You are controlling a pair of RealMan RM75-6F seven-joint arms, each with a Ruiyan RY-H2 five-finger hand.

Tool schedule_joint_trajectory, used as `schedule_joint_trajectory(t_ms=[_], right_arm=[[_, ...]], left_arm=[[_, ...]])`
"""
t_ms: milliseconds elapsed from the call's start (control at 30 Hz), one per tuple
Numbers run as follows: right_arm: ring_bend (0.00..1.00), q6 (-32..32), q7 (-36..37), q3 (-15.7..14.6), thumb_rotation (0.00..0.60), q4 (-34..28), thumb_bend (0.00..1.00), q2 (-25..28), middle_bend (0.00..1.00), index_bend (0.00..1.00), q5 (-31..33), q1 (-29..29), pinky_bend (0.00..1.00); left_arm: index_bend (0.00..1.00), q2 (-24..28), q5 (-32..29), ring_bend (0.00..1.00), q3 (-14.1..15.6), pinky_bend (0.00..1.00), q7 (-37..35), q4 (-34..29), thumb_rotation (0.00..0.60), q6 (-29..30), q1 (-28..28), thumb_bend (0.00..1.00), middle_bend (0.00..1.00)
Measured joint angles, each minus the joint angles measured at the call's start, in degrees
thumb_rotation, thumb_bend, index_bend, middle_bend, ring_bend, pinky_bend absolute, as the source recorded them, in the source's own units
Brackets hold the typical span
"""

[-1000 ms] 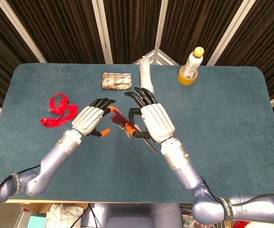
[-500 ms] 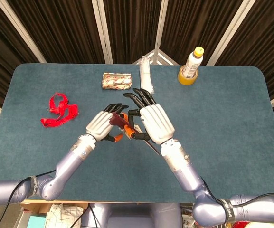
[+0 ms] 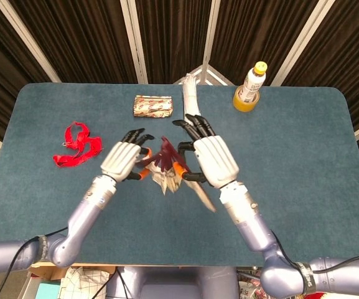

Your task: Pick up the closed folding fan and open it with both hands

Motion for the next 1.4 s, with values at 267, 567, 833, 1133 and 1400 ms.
schedule_joint_trajectory(t_ms=[267,567,833,1133,1400], right_arm=[[0.0,0.4,3.6,-2.7,0.6,2.0,0.4,4.6,0.18,0.75,-3.0,-4.0,0.0],[0.0,1.0,6.9,-5.2,0.6,4.1,0.4,8.2,0.18,0.76,-6.5,-7.6,0.0],[0.0,1.3,7.5,-8.6,0.6,5.7,0.4,10.0,0.19,0.76,-10.2,-10.3,0.0],[0.0,1.8,8.6,-10.8,0.6,8.5,0.4,9.9,0.19,0.76,-11.9,-12.3,0.0],[0.0,2.2,10.0,-12.4,0.6,12.1,0.4,8.9,0.19,0.76,-13.7,-13.8,0.0]], left_arm=[[0.7,7.5,1.8,0.0,0.8,0.07,-3.1,-0.9,0.6,0.4,3.5,0.48,0.16],[0.7,12.2,3.2,0.0,0.7,0.07,-5.7,-1.5,0.6,0.7,5.8,0.48,0.16],[0.7,12.3,4.1,0.0,1.4,0.07,-5.4,-2.3,0.6,1.4,6.5,0.48,0.16],[0.7,11.4,4.2,0.0,1.5,0.07,-4.7,-2.2,0.6,2.0,6.6,0.48,0.16],[0.7,9.7,3.7,0.0,1.5,0.07,-3.6,-1.6,0.6,2.4,6.2,0.48,0.16]])
